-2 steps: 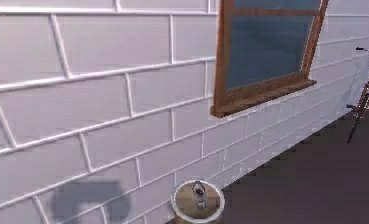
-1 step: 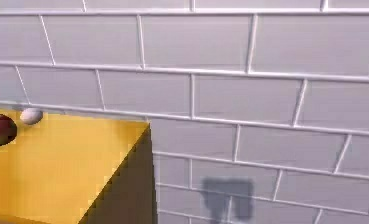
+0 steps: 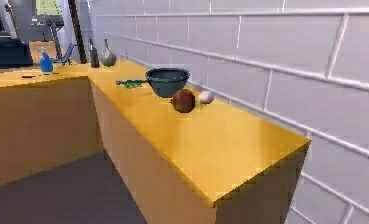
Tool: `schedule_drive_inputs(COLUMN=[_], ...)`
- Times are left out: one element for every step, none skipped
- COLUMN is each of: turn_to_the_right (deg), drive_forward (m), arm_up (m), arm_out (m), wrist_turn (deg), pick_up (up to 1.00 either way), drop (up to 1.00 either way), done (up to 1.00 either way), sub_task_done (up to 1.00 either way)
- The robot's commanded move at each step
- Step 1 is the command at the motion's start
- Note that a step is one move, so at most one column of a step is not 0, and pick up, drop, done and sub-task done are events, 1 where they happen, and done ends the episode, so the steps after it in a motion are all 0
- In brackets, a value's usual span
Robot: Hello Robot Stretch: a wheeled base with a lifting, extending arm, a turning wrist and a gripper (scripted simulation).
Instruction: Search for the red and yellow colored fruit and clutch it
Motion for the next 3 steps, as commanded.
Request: schedule_drive_inputs(turn_to_the_right=[-45.0,-39.0,45.0], drive_forward=[0.00,0.00,0.00], arm_up=[0.00,0.00,0.00], arm_out=[0.00,0.00,0.00], wrist_turn=[0.0,0.0,0.0], pick_up=[0.00,0.00,0.00], drop=[0.00,0.00,0.00], done=[0.00,0.00,0.00], sub_task_done=[0.00,0.00,0.00])
